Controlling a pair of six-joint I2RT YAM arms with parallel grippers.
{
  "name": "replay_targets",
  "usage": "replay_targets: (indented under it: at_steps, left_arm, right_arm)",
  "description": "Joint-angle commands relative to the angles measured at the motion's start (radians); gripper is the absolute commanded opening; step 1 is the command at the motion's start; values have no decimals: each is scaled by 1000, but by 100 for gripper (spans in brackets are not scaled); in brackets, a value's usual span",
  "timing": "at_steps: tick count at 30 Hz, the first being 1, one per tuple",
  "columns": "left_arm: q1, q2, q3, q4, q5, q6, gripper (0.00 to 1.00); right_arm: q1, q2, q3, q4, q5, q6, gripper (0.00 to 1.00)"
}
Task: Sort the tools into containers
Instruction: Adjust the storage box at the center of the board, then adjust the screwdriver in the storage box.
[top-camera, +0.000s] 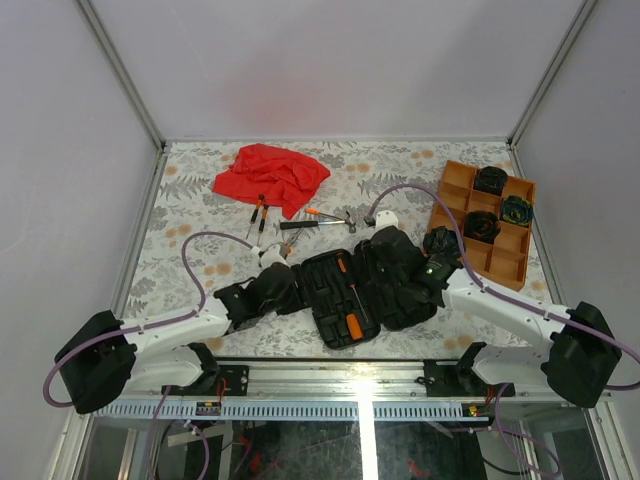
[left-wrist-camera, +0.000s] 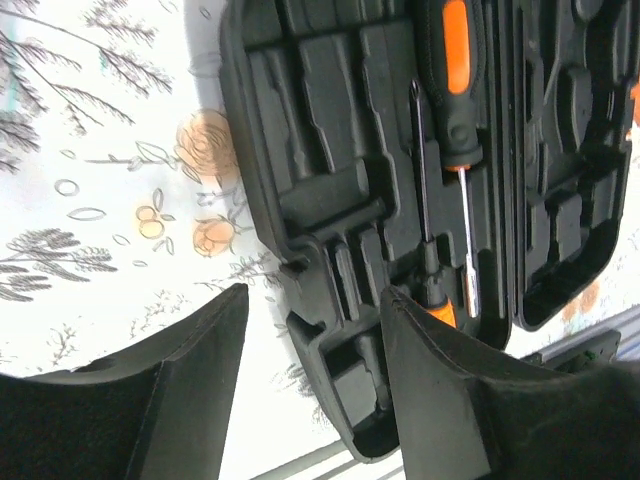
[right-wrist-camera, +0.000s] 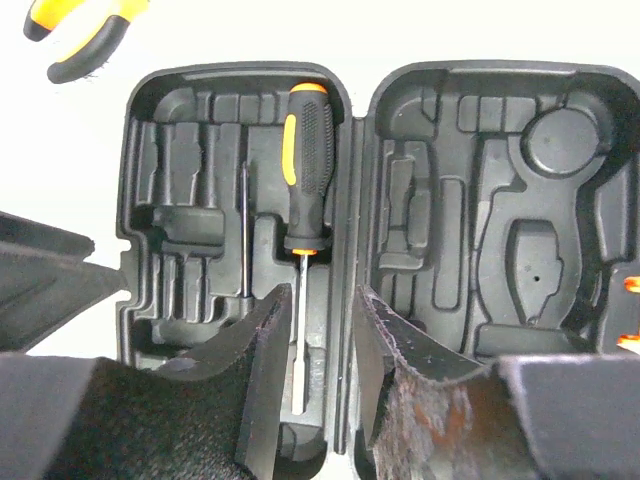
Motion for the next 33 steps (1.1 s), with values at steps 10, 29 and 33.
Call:
replay_targets:
  at_steps: [10, 29, 33]
  left_arm:
    - [127, 117, 83, 55, 75, 122, 53]
    - [127, 246, 69, 148, 120, 117, 36]
    - [127, 256, 71, 154, 123, 114, 35]
  right_arm:
    - [126, -38, -47, -21, -54, 149, 38]
    - [205, 130, -9, -25, -93, 166, 38]
    - [208, 160, 4, -24, -92, 153, 35]
